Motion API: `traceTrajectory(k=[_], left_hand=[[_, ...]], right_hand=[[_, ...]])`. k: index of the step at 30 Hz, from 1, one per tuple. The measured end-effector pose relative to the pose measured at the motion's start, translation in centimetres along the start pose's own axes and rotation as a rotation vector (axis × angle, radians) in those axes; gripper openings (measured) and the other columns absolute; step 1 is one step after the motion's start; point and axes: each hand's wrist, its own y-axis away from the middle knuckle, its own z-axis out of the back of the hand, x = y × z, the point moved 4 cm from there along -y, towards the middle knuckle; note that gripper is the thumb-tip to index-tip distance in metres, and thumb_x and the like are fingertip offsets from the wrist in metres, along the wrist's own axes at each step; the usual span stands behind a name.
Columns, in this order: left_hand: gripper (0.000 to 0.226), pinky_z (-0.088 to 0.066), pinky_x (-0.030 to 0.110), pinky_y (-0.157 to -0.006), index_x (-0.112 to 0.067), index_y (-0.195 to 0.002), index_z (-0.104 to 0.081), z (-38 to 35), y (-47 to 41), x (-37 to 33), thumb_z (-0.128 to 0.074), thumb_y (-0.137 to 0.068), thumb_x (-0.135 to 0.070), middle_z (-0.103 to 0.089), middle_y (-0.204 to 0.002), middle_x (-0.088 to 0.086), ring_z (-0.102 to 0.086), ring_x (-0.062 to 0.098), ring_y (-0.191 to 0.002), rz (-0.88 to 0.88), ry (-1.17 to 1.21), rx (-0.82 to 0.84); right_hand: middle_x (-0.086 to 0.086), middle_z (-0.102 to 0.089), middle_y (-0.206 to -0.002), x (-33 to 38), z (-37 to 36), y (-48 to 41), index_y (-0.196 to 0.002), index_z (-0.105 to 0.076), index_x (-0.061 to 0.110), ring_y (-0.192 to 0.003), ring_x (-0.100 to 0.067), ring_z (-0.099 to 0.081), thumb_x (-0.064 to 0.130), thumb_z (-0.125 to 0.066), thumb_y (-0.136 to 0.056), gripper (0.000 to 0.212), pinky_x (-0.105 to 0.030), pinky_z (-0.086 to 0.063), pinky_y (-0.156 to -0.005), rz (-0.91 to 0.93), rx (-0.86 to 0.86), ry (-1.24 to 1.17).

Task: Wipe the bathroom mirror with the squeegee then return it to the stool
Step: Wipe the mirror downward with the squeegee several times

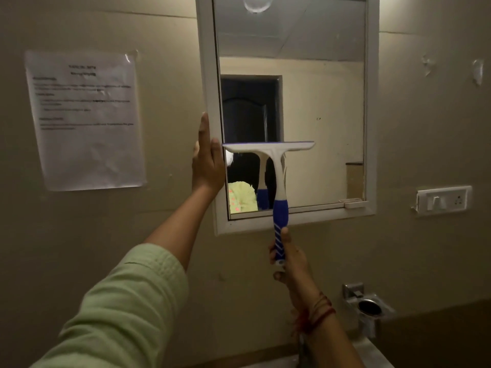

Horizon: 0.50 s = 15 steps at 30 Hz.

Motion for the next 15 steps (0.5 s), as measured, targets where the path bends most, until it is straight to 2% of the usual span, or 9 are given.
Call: traceTrajectory(k=[2,4,7,11,13,15], left_hand=[[0.048,-0.039,0.007,-0.055,-0.018,-0.146,-0.013,0.0,0.0,0.0,-0.026,-0.1,-0.02,-0.03,-0.148,0.013,-0.044,-0.001,-0.064,0.014,-0.007,0.001],[0.048,-0.041,0.022,-0.053,-0.018,-0.146,-0.013,0.1,0.0,0.0,-0.025,-0.1,-0.02,-0.032,-0.146,0.015,-0.049,0.015,-0.058,0.031,-0.005,0.009],[0.048,-0.044,0.03,-0.059,-0.019,-0.146,-0.011,0.0,-0.1,0.2,-0.024,-0.1,-0.022,-0.026,-0.15,0.012,-0.053,0.023,-0.065,0.031,-0.002,0.028],[0.049,-0.037,0.023,-0.053,-0.018,-0.146,-0.011,-0.1,0.0,0.2,-0.024,-0.099,-0.023,-0.028,-0.149,0.013,-0.043,0.011,-0.056,0.026,0.001,0.025],[0.049,-0.038,0.014,-0.057,-0.016,-0.146,-0.012,-0.1,0.0,0.3,-0.025,-0.099,-0.021,-0.022,-0.152,0.01,-0.048,0.004,-0.067,0.015,0.0,0.018],[0.048,-0.037,0.002,-0.066,-0.014,-0.145,-0.014,0.0,0.0,0.3,-0.026,-0.099,-0.02,-0.022,-0.152,0.01,-0.045,-0.012,-0.082,0.003,0.002,0.001]], right_hand=[[0.003,-0.054,-0.064,1.3,0.5,-0.4,-0.073,-0.058,0.019,-0.058,-0.01,-0.047,0.061,-0.04,-0.082,0.047,-0.022,-0.036,-0.048,0.047,-0.042,-0.005],[0.004,-0.054,-0.063,2.6,0.8,-0.8,-0.073,-0.057,0.019,-0.055,-0.008,-0.046,0.059,-0.04,-0.084,0.045,-0.02,-0.035,-0.045,0.099,-0.067,-0.013],[0.005,-0.054,-0.062,2.7,0.4,-1.1,-0.072,-0.057,0.02,-0.054,-0.007,-0.046,0.058,-0.04,-0.085,0.045,-0.017,-0.035,-0.043,0.113,-0.069,-0.013],[0.004,-0.053,-0.062,-0.5,-0.2,-0.7,-0.072,-0.057,0.018,-0.053,-0.008,-0.046,0.06,-0.037,-0.084,0.048,-0.018,-0.034,-0.044,0.039,-0.052,0.0],[0.003,-0.052,-0.061,-2.0,-0.3,-0.2,-0.072,-0.058,0.017,-0.052,-0.009,-0.044,0.063,-0.038,-0.076,0.051,-0.02,-0.033,-0.045,0.036,-0.063,-0.016],[0.002,-0.05,-0.061,-2.7,-0.1,0.2,-0.073,-0.057,0.016,-0.051,-0.008,-0.043,0.062,-0.037,-0.073,0.05,-0.019,-0.032,-0.044,0.05,-0.073,-0.026]])
